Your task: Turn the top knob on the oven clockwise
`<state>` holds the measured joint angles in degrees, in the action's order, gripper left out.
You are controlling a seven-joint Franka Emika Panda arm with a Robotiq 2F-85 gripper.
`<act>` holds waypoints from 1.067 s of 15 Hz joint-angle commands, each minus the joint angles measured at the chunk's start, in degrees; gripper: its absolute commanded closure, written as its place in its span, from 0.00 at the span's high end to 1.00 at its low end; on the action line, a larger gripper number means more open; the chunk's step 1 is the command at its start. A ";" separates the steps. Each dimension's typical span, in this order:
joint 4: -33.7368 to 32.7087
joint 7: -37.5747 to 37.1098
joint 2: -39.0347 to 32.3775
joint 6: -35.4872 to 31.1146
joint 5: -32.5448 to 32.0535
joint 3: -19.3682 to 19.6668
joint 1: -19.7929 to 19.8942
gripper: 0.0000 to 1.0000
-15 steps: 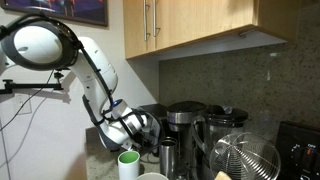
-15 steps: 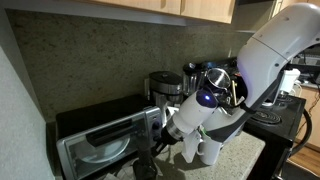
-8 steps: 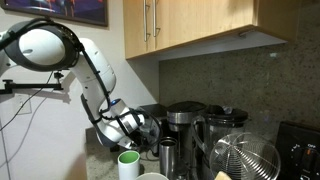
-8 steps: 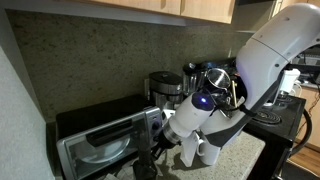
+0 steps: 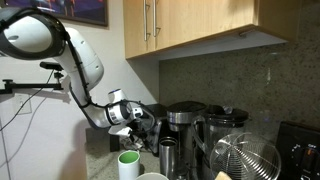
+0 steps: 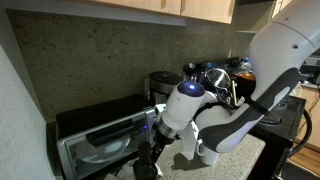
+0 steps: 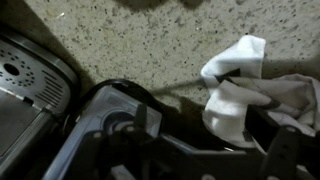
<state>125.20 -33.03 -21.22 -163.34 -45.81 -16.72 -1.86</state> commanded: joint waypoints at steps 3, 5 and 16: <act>0.89 22.93 6.88 8.39 20.00 -6.32 3.99 1.00; 0.01 31.19 8.55 12.60 26.91 -8.03 5.38 1.00; -8.01 56.91 16.52 39.94 43.46 2.75 -3.46 1.00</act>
<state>119.36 19.01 -6.08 -129.16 -4.67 -15.67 -3.88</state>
